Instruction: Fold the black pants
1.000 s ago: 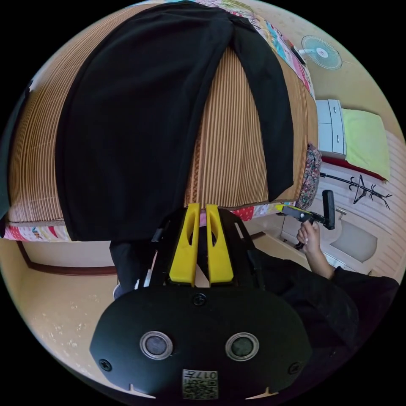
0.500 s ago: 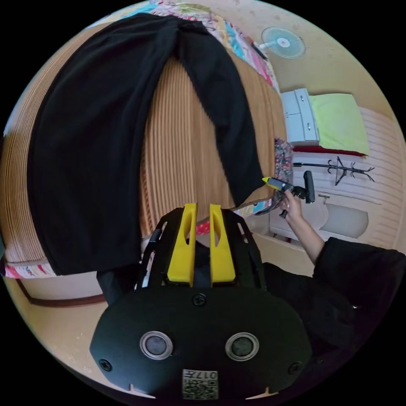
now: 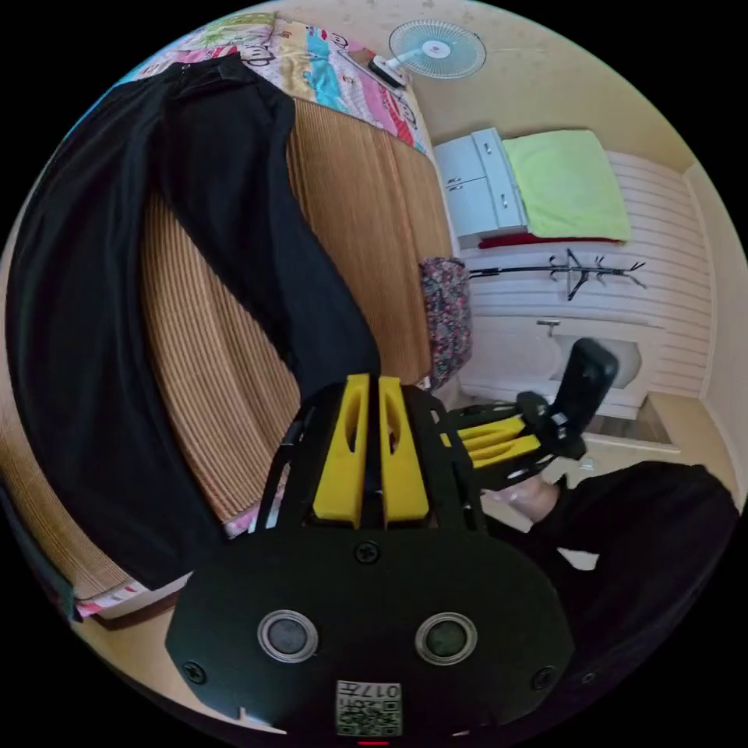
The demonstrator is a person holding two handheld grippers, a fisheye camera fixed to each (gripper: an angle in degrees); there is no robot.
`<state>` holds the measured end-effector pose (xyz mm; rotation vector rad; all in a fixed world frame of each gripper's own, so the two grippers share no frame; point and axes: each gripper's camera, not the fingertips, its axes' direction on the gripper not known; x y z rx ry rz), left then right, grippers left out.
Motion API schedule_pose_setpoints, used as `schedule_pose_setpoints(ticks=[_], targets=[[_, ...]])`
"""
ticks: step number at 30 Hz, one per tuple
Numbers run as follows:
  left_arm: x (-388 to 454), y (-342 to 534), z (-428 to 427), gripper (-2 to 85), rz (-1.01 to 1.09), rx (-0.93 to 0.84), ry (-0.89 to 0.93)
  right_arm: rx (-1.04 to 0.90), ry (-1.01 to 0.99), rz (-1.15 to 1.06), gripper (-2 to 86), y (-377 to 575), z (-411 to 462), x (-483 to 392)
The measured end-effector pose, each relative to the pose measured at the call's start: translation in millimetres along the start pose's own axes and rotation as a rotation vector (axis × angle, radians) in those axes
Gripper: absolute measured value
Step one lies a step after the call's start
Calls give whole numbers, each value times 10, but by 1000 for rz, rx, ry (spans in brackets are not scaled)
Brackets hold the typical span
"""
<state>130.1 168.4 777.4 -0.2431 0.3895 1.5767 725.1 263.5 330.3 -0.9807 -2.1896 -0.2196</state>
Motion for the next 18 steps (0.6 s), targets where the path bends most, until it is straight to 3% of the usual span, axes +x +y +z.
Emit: schedule_pose_setpoints(ticks=[3,6,11,18], targets=[[-126,141,-85,0,21,21,-18,-96,-65,-114,28,-205,-221,168],[-250,290,-170,-4,39,59,32,-31,-130,-120,44,-682,-648,594],[-367,384,-205,-6,30,115,107,90,154,192,134,-2184,-685,2097],[-462,592,-194,-5,-34,247,266,355,275,453,123,-3600,-445,3317]])
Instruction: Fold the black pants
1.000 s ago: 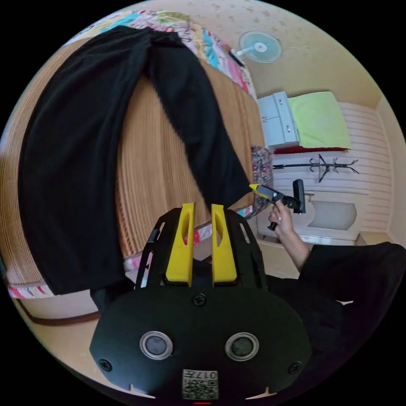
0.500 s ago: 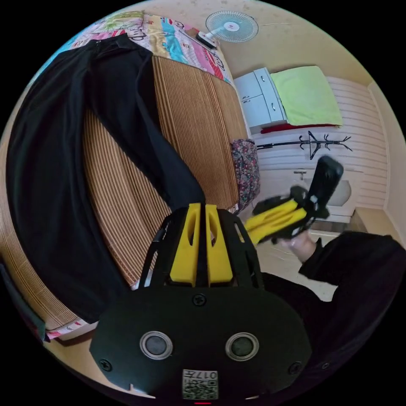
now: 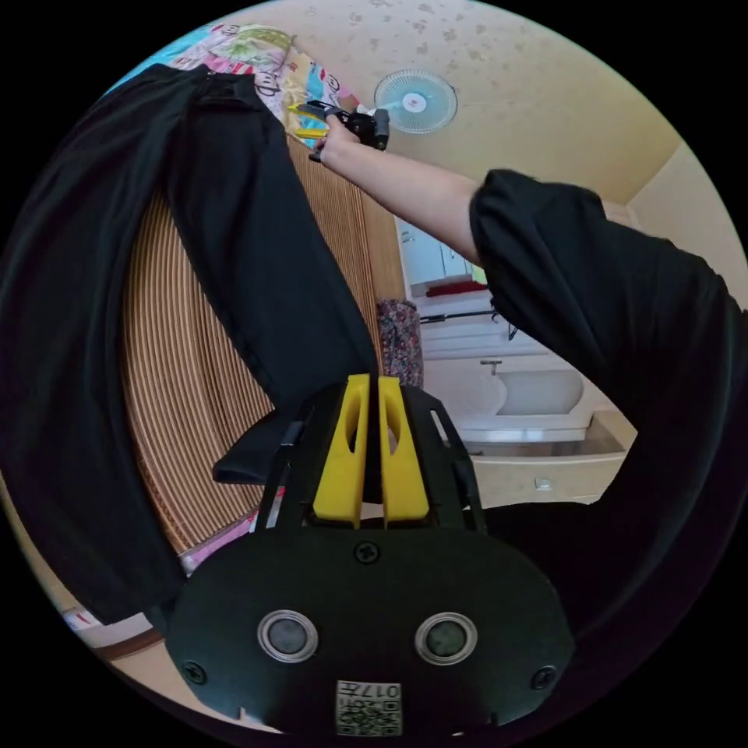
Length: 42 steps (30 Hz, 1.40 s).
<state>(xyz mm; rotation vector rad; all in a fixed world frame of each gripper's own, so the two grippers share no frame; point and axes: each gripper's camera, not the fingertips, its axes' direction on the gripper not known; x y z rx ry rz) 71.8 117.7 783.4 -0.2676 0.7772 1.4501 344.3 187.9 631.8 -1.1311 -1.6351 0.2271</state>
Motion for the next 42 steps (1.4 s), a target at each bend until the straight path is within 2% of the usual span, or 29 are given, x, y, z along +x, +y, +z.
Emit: schedule_pose_setpoints(ticks=[2,4,5,6,8,11,13,15,17,19,21,24,27,30,32,35,42], targets=[[-113,47,-79,-5,-30,51,68,-6,99,87,56,-203,286,42],[-267,118,-192,-6,-45,97,162,-28,131,78,41,-264,457,-60],[-300,141,-231,-6,-43,104,181,1,215,83,37,-266,493,-224],[-364,209,-345,-6,-42,134,212,16,260,72,34,-266,502,-341],[-454,352,-558,-5,-55,191,248,121,351,-93,29,-175,514,-1037],[-578,647,-956,-5,-92,243,266,214,290,-345,25,106,607,-2142],[-683,919,-1317,-5,-139,268,193,224,249,-501,25,271,806,-2778],[-843,1121,-1604,-4,-202,297,114,171,155,-590,26,348,1135,-3221],[-1068,1288,-1839,-4,-263,304,-2,-35,-6,-590,28,340,1724,-3471],[-1437,1446,-1978,-2,-349,263,-216,-106,-78,-605,32,471,1971,-3464],[-1747,1512,-1993,-1,-390,235,-320,-94,-83,-578,45,733,1981,-3329],[-2174,1452,-1993,-1,-387,176,-279,-140,-108,-634,65,1462,1790,-2929],[-2280,1332,-2047,-1,-319,134,-260,-308,-32,-599,74,2301,1678,-2302],[-2249,1220,-2099,-1,-281,90,-242,-435,-69,-422,77,3099,1507,-1633],[-2207,1141,-2115,-1,-257,44,-253,-481,-121,-223,77,3722,1402,-1246],[-2142,985,-2150,0,-203,-26,-280,-490,-159,-56,78,4347,1411,-1111],[-2186,640,-2217,0,-100,-174,-293,-413,-108,35,71,4767,1694,-1376]])
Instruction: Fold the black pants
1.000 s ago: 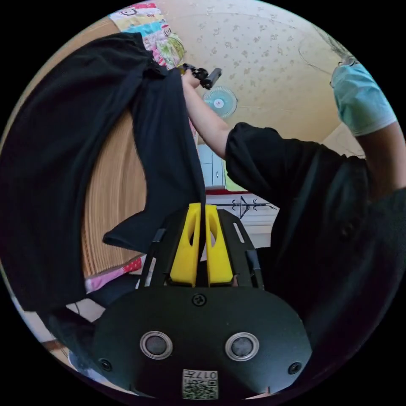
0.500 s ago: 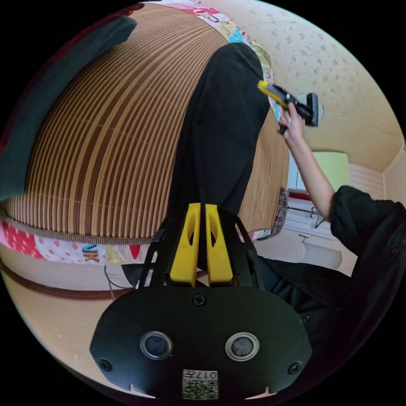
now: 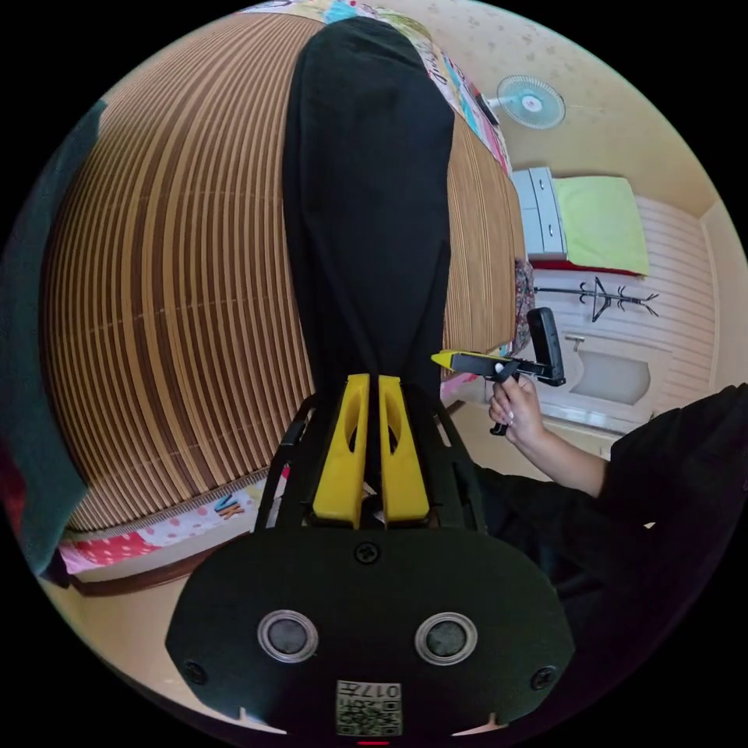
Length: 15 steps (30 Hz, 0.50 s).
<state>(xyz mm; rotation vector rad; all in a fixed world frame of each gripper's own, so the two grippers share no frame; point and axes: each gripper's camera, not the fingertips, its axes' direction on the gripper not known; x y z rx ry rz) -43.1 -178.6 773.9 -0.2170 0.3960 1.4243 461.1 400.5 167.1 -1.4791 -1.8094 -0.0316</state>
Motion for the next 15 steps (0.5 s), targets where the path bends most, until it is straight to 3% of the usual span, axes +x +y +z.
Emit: schedule_pose_setpoints(ticks=[3,6,8,10,13,15], targets=[[-17,-90,0,0,53,-37,-26,34,-17,19,53,-61,16,-50],[-85,-151,13,-2,44,-82,-29,-49,-29,56,34,-178,69,-66],[-126,-139,-103,-3,36,-62,69,-19,-148,44,27,-182,-181,-118],[-122,30,-399,-5,130,71,289,28,-219,51,24,-108,-461,-167],[-223,233,-593,-7,100,89,443,23,-167,17,22,76,-705,-295],[-194,322,-522,-7,85,29,381,-5,-148,33,22,147,-638,-285]])
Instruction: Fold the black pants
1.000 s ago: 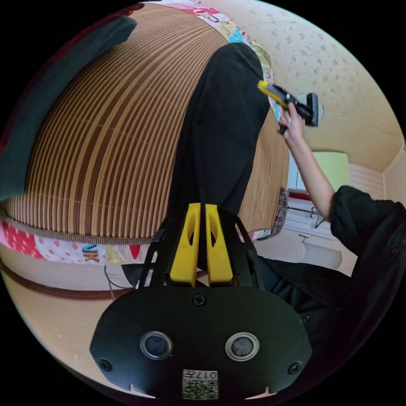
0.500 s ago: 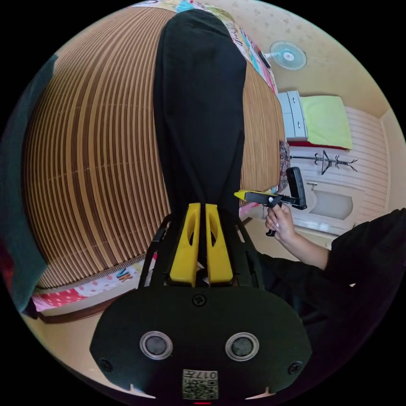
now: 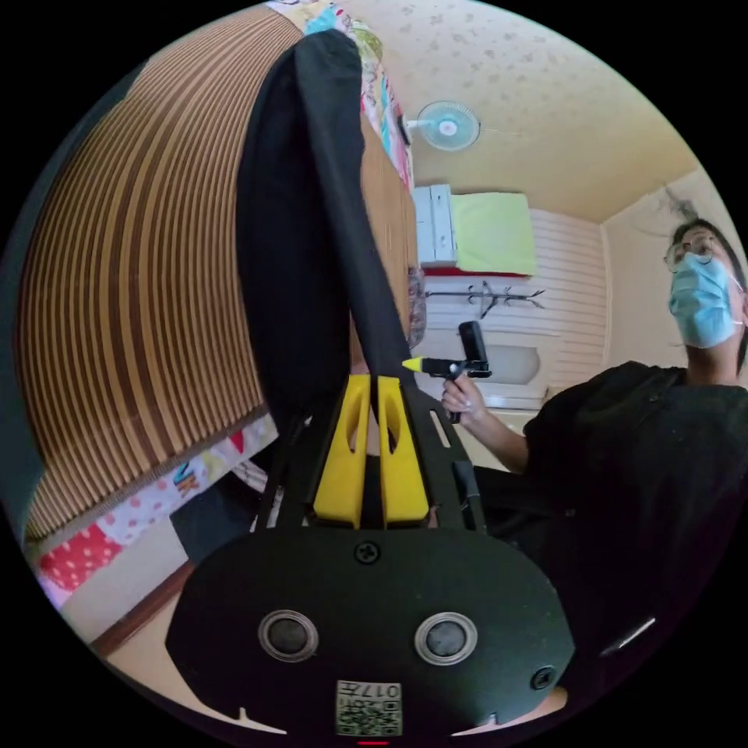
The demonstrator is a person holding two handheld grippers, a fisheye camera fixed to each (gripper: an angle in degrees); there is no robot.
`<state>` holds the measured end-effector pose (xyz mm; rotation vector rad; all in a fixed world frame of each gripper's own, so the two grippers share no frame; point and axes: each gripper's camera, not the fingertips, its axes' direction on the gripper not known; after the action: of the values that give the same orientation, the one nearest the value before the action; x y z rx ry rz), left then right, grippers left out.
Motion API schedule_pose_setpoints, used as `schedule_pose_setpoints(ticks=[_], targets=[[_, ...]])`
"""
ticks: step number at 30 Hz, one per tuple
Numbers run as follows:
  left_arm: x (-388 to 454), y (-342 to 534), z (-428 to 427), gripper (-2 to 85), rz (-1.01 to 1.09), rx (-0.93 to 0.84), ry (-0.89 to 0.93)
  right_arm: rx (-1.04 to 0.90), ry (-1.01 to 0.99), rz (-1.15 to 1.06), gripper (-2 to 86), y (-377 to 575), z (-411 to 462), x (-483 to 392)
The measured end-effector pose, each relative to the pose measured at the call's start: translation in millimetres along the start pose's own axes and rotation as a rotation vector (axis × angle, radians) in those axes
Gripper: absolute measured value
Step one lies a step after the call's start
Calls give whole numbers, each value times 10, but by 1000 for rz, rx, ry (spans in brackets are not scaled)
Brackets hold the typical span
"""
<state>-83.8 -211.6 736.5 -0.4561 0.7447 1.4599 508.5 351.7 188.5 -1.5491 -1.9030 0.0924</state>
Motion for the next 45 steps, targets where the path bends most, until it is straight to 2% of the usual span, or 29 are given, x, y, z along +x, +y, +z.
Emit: schedule_pose_setpoints(ticks=[3,6,8,13,21,26,28,31,36,40,45], targets=[[-79,74,372,-6,-27,-128,-183,-5,168,26,26,-33,180,142],[-278,84,513,-2,-109,-166,-353,-12,267,58,35,-183,290,291],[-329,45,454,13,-123,-144,-343,-13,242,81,49,-278,257,381],[-199,-205,83,51,-91,100,-264,-38,138,39,81,-452,171,490],[-35,-317,817,63,-3,-118,-360,-51,102,91,37,-475,236,718],[27,-265,916,17,-18,-119,-387,-48,-66,73,25,-418,170,826],[114,-225,853,4,15,-86,-282,-39,-135,56,24,-367,176,843],[205,-25,554,-2,-8,69,-131,33,-103,88,23,-197,190,916],[67,312,649,-3,-199,78,-306,70,5,155,27,-104,324,1163],[173,330,503,8,-177,193,-388,-24,42,62,54,-115,234,1155],[-45,30,244,97,-139,308,-220,39,48,-48,102,-332,-239,1228]])
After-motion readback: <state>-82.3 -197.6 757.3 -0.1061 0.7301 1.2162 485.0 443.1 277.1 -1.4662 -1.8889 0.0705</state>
